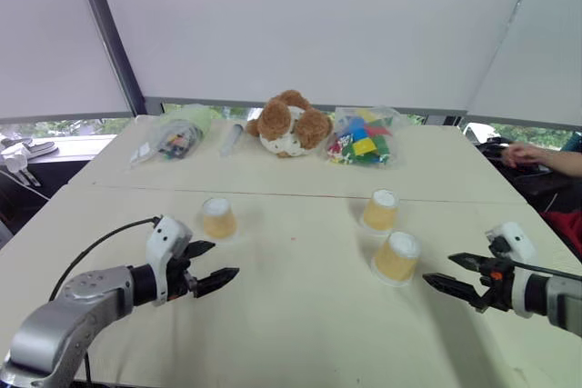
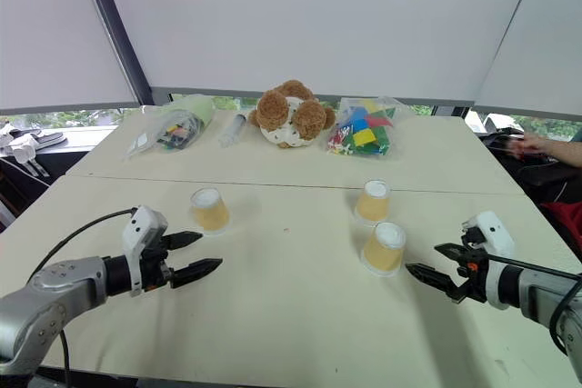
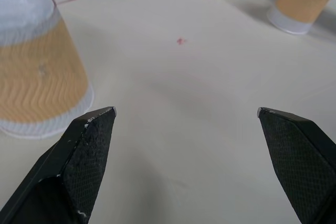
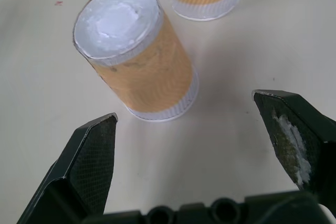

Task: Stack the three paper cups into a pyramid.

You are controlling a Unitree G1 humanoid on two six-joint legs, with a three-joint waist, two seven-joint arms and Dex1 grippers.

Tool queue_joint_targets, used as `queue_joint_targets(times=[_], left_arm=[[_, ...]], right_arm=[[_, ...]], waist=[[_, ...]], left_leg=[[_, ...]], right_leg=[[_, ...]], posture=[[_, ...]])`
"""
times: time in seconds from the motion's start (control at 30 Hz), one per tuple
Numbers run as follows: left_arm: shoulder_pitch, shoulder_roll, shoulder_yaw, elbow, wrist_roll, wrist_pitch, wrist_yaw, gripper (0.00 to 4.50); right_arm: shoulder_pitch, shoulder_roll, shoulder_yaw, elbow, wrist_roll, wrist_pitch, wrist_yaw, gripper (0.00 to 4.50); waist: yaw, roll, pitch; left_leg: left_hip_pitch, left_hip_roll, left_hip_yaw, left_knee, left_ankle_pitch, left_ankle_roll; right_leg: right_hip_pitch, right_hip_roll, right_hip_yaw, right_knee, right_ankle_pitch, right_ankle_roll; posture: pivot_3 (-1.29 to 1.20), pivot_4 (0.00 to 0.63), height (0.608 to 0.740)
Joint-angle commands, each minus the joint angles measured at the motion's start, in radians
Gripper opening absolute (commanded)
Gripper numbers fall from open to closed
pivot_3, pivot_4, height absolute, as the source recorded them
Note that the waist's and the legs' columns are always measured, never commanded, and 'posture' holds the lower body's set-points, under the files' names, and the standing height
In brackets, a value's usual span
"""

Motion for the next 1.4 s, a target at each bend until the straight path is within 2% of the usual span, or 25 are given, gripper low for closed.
queue_joint_targets(times=[0.03,0.17,0.37,0.67,1.1,1.2,1.3,1.33,1.4], left_arm=[[-0.036,0.024,-0.012,-0.002,-0.015,0.002,-0.042,4.46],[-0.101,0.047,-0.047,-0.006,-0.028,0.018,-0.095,4.46],[-0.147,0.067,-0.095,-0.027,-0.025,0.033,-0.128,4.46],[-0.103,0.06,-0.108,-0.091,-0.032,0.048,-0.097,4.46],[-0.116,0.045,-0.106,-0.129,-0.051,0.094,-0.044,4.46],[-0.112,0.044,-0.106,-0.129,-0.052,0.094,-0.038,4.5],[-0.11,0.045,-0.107,-0.129,-0.054,0.093,-0.036,4.5],[-0.11,0.045,-0.107,-0.129,-0.054,0.093,-0.036,4.5],[-0.105,0.047,-0.102,-0.123,-0.049,0.086,-0.036,4.5]], right_arm=[[0.018,-0.002,-0.084,-0.014,-0.014,-0.042,-0.012,4.5],[0.029,0.027,-0.114,-0.071,0.04,-0.028,-0.015,4.5],[-0.008,0.057,-0.054,-0.122,0.074,-0.016,-0.021,4.5],[-0.149,0.08,0.095,-0.053,0.039,-0.053,-0.019,4.5],[-0.215,0.1,0.183,0.044,-0.019,-0.118,0.001,4.5],[-0.221,0.111,0.182,0.049,-0.022,-0.131,-0.001,3.63],[-0.223,0.113,0.184,0.051,-0.025,-0.134,0.004,2.18],[-0.223,0.113,0.184,0.051,-0.026,-0.134,0.005,2.04],[-0.225,0.112,0.189,0.046,-0.028,-0.128,0.003,2.04]], waist=[[0.0,0.0,0.0],[0.0,0.0,0.0],[-0.004,0.0,0.0],[0.0,0.0,0.0],[0.0,0.0,0.0],[0.0,0.0,0.0],[0.0,0.0,0.0],[0.0,0.0,0.0],[0.0,0.0,0.0]], left_leg=[[0.0,0.0,0.0,0.0,0.0,0.0],[0.0,-0.001,0.0,0.0,0.0,0.0],[0.0,-0.001,-0.001,0.0,0.0,0.0],[0.0,-0.001,-0.001,0.0,0.0,0.0],[0.0,-0.001,-0.001,0.001,0.0,0.0],[0.0,-0.001,-0.001,0.001,0.0,0.0],[0.0,-0.001,-0.001,0.001,0.0,0.0],[0.0,-0.001,-0.001,0.001,0.0,0.0],[0.0,-0.001,-0.001,0.001,0.0,0.0]], right_leg=[[0.0,0.0,0.0,0.0,0.0,0.001],[0.0,0.0,0.0,0.0,0.0,0.001],[0.001,0.0,0.0,0.0,0.001,0.002],[0.001,0.0,0.0,0.0,0.0,0.002],[0.001,0.0,0.0,0.0,0.0,0.002],[0.001,0.0,0.0,0.0,0.0,0.002],[0.001,0.0,0.0,0.001,0.0,0.002],[0.001,0.0,0.0,0.001,0.0,0.002],[0.001,0.0,0.0,0.001,0.0,0.002]], posture=[[0.0,0.15,0.74],[0.0,0.15,0.74],[0.0,0.15,0.74],[0.0,0.15,0.74],[0.0,0.15,0.74],[0.0,0.15,0.74],[0.0,0.15,0.74],[0.0,0.15,0.74],[0.0,0.15,0.74]])
